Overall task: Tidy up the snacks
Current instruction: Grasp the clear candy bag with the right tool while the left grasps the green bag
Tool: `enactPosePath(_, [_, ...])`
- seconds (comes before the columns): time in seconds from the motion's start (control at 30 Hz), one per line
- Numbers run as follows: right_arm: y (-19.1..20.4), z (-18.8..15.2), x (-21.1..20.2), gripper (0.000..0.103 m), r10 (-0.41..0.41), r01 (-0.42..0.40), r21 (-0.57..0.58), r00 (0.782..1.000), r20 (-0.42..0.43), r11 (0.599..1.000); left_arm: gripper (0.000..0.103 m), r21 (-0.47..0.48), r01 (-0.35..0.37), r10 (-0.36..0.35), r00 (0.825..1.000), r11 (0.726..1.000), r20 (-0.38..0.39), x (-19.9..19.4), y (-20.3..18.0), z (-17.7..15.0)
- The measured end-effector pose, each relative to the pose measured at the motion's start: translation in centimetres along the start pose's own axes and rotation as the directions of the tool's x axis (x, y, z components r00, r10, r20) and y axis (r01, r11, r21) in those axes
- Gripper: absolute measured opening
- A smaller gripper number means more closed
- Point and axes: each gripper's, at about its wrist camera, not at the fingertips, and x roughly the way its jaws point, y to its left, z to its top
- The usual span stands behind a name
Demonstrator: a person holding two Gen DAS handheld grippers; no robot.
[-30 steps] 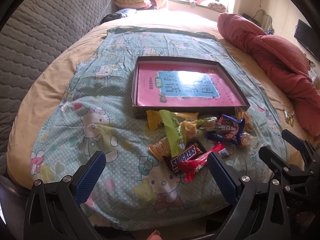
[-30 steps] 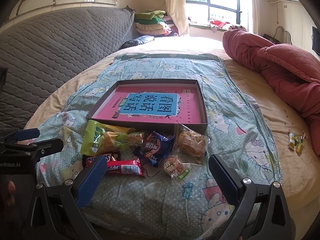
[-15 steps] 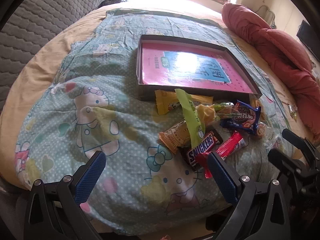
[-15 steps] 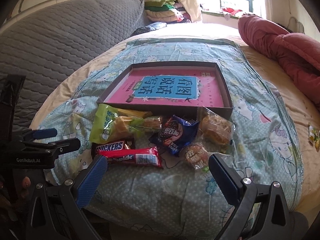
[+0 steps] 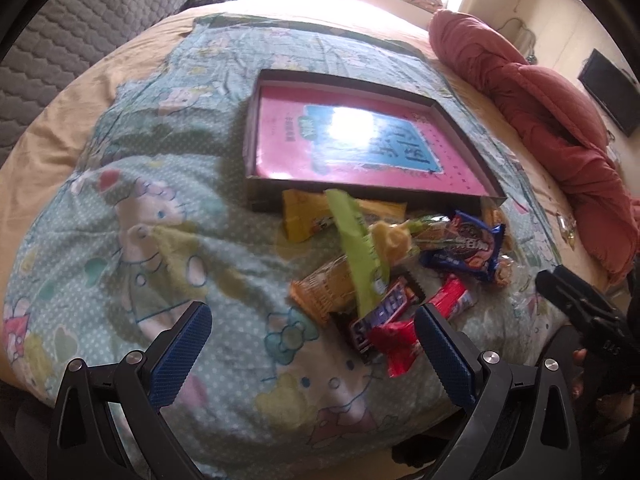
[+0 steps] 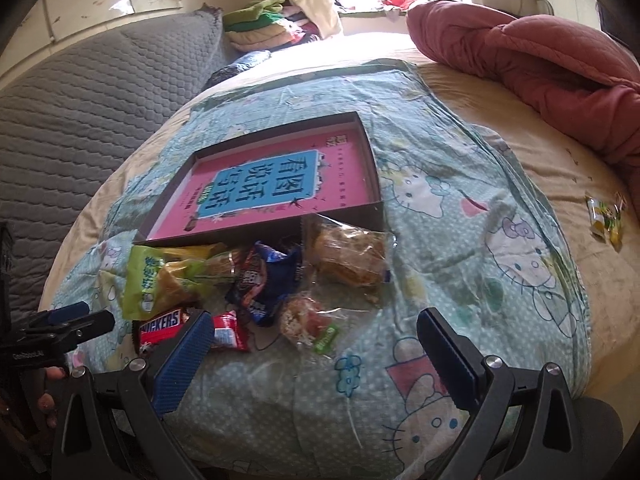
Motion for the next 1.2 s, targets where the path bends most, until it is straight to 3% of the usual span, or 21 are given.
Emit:
enactPosePath(0.2, [-0.3, -0.3, 1.0, 0.102, -0.034, 0.033, -0.005, 0.999, -0.035, 0.999, 0.101, 0.058, 0.023, -0.023, 1.000, 0.998, -0.009, 1.3, -1.8, 1.7])
enactPosePath(0.4, [-0.5, -0.5, 2.3, 0.102, -0.007, 0.008, 0.011, 0.998, -0.068, 1.000, 0.096, 0.088, 0.024, -0.022, 1.000, 0.996, -0.019, 2.6, -2.8, 2.7])
enactPosePath(0.67, [0.2, -0.4, 3.7, 0.101, 0.035, -0.035, 0.002, 0.996, -0.087, 0.999, 0.095, 0.087, 0.036, -0.034, 0.999, 0.996, -0.024, 3.7, -3.7, 3.9])
enactPosePath(0.87, [0.6, -0.5, 4.7, 0.075, 0.047, -0.050, -0.023, 0.992, -0.120, 0.998, 0.095, 0.093, 0.030, -0.026, 0.999, 0.995, -0.047, 4.7, -4.3, 3.8])
enactPosePath(1.07, [0.9, -0.4, 5.3, 0.067, 0.064, -0.070, -0.055, 0.992, -0.109, 0.996, 0.095, 0.088, 0.009, -0.003, 0.998, 0.996, -0.063, 5.5, -4.7, 3.5])
enactPosePath(1.13, [0.9, -0.3, 5.5, 0.065, 0.078, -0.084, -0.055, 0.991, -0.112, 0.995, 0.090, 0.077, 0.014, -0.009, 0.998, 0.997, -0.070, 5.7, -4.7, 3.7])
enactPosePath(1.2, [0.9, -0.3, 5.6, 0.064, 0.079, -0.086, -0.061, 0.991, -0.112, 0.994, 0.062, 0.058, 0.028, -0.022, 0.995, 0.998, -0.101, 6.3, -4.7, 4.0])
